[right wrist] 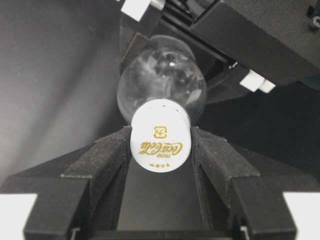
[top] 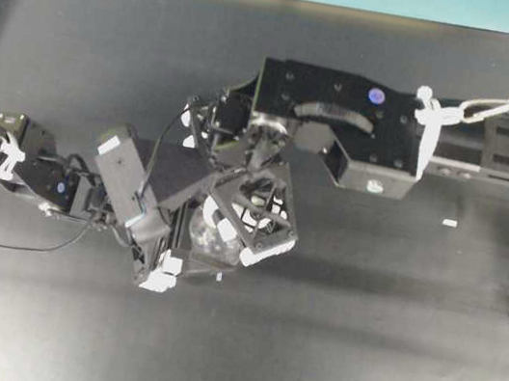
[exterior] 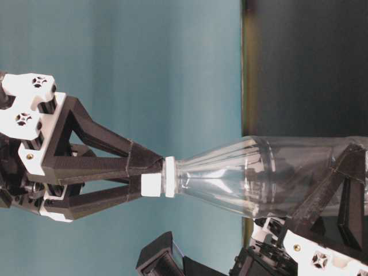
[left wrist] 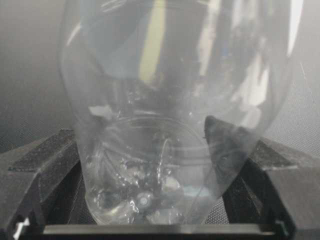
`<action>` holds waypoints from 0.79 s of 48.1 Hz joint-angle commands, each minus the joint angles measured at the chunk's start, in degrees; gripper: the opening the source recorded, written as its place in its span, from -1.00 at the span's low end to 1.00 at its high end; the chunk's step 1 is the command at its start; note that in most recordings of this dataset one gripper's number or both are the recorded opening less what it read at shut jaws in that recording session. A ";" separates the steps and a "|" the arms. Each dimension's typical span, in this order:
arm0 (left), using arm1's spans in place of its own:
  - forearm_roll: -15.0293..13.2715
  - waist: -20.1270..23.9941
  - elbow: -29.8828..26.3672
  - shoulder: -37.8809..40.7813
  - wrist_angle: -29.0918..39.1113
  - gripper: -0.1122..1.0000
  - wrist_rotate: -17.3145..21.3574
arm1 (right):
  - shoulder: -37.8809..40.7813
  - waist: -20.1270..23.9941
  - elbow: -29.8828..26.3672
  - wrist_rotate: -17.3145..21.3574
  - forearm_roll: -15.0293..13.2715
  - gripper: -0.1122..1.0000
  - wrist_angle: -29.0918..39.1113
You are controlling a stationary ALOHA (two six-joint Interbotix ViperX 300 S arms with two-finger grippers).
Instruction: Open the bottle cap by holding the bottle with the left arm and twisting the cap with the right arm.
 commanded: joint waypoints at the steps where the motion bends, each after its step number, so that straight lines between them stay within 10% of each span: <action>1: 0.00 -0.18 0.26 0.35 1.14 0.69 -0.26 | -0.18 3.87 0.26 -0.26 0.09 -0.16 -0.18; 22: 0.00 -0.18 0.35 0.44 1.23 0.69 0.00 | -1.49 2.90 0.26 3.60 0.09 -0.14 -1.14; 31: 0.00 -0.09 0.44 0.35 1.14 0.69 0.09 | -2.64 2.72 0.53 6.15 0.53 0.65 -3.43; 38: 0.00 -0.09 0.62 0.35 1.14 0.69 0.09 | -3.25 2.64 0.53 8.79 0.62 0.69 -3.60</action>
